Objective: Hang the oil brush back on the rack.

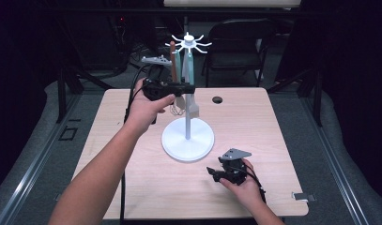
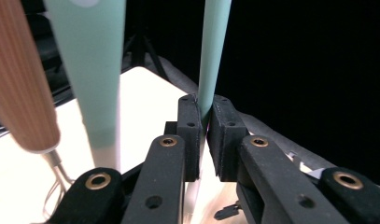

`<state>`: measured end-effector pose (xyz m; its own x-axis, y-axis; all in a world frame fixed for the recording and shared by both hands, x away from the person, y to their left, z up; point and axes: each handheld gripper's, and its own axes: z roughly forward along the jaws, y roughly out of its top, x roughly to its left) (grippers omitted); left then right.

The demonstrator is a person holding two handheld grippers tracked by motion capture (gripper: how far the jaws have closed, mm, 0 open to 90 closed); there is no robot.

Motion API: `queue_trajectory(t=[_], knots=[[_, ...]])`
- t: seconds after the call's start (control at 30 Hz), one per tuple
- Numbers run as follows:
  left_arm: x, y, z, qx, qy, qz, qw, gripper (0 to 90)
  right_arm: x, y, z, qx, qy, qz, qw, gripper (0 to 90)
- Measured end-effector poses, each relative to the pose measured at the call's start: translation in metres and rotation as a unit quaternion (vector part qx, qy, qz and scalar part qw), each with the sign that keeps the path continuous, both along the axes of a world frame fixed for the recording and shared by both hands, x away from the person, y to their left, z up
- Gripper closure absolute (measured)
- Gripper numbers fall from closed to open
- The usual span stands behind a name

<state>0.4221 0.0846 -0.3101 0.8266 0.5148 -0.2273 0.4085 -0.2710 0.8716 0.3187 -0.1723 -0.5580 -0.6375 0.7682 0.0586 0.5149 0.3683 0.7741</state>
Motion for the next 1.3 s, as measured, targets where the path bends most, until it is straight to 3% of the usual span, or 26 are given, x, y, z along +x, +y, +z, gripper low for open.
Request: queue_trajectory(t=[0.6,0.87,1.3], knots=[[-0.017,0.009,0.001,0.027,-0.040,0.036,0.9982,59.1,-0.001,0.000,0.001,-0.006,0.001,0.001,1.0000,37.2],[-0.021,0.023,-0.006,0.042,-0.042,0.051,0.9969,57.5,-0.001,0.001,0.001,-0.002,0.000,0.001,1.0000,37.5],[-0.036,0.054,-0.008,0.034,-0.038,0.080,0.9955,54.7,0.000,0.000,0.002,-0.007,-0.003,0.001,1.0000,37.5]])
